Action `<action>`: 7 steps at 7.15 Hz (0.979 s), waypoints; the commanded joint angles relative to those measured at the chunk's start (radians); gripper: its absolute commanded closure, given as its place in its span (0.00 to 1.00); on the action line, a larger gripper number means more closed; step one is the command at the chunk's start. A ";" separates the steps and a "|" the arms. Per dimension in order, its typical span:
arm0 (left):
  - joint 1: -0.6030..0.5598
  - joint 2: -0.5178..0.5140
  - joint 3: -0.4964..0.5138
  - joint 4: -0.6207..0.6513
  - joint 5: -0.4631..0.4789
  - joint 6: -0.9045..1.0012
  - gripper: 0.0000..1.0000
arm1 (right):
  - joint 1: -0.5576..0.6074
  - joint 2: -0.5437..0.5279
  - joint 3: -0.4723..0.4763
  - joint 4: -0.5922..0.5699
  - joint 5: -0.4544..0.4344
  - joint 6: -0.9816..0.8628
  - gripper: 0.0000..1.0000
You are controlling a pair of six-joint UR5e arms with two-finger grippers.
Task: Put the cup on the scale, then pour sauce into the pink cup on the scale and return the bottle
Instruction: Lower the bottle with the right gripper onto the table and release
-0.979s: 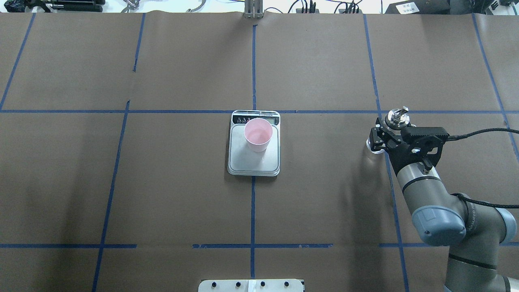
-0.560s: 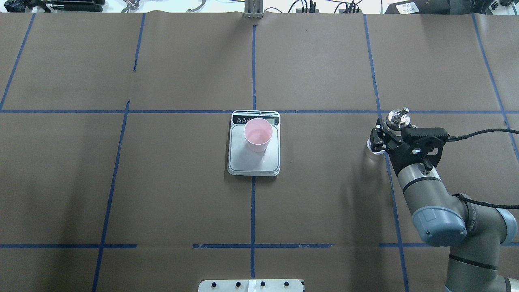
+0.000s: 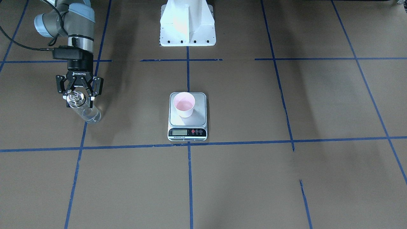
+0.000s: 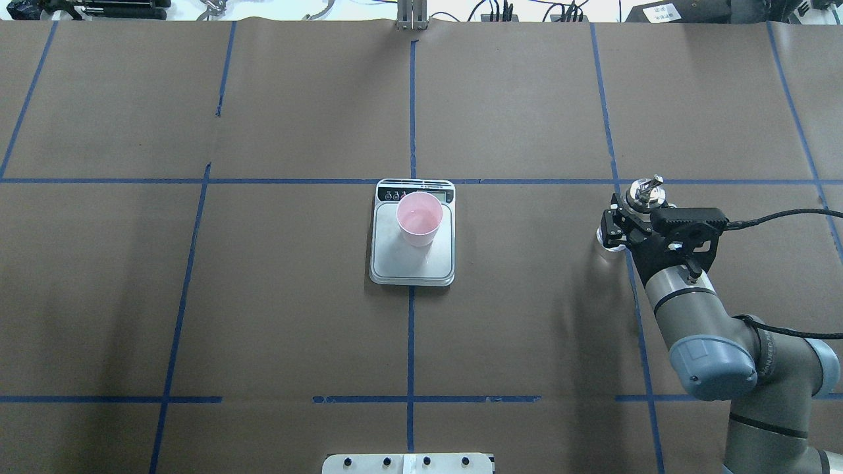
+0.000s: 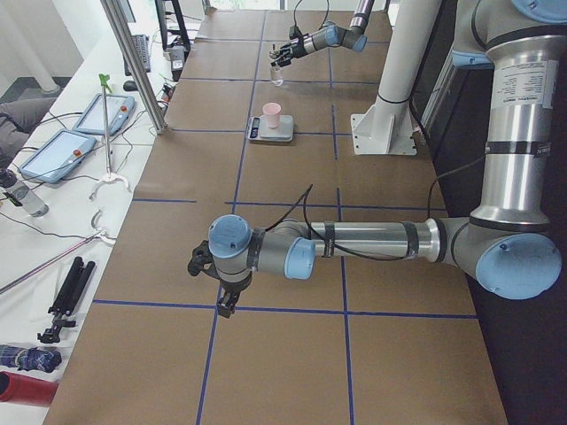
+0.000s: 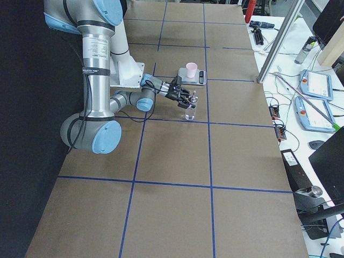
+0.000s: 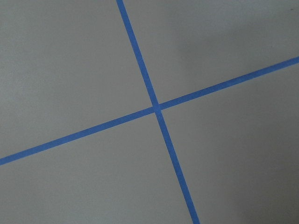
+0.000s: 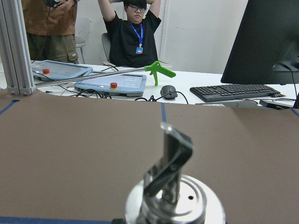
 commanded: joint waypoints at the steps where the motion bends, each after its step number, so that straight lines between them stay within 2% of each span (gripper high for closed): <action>1: 0.000 0.000 0.001 -0.001 0.000 -0.001 0.00 | 0.000 0.000 -0.001 0.000 0.000 0.000 1.00; 4: 0.000 0.000 0.001 -0.001 0.000 0.000 0.00 | 0.000 0.000 -0.001 0.000 0.003 -0.002 1.00; 5: 0.000 0.000 0.001 -0.001 0.000 0.001 0.00 | -0.002 0.000 -0.001 0.000 0.003 0.010 0.53; 6: 0.000 0.000 0.000 -0.001 0.000 0.001 0.00 | -0.003 0.000 -0.001 0.000 0.002 0.015 0.01; 7: 0.000 0.000 0.000 -0.001 0.000 0.001 0.00 | -0.003 0.000 -0.001 0.002 0.002 0.015 0.00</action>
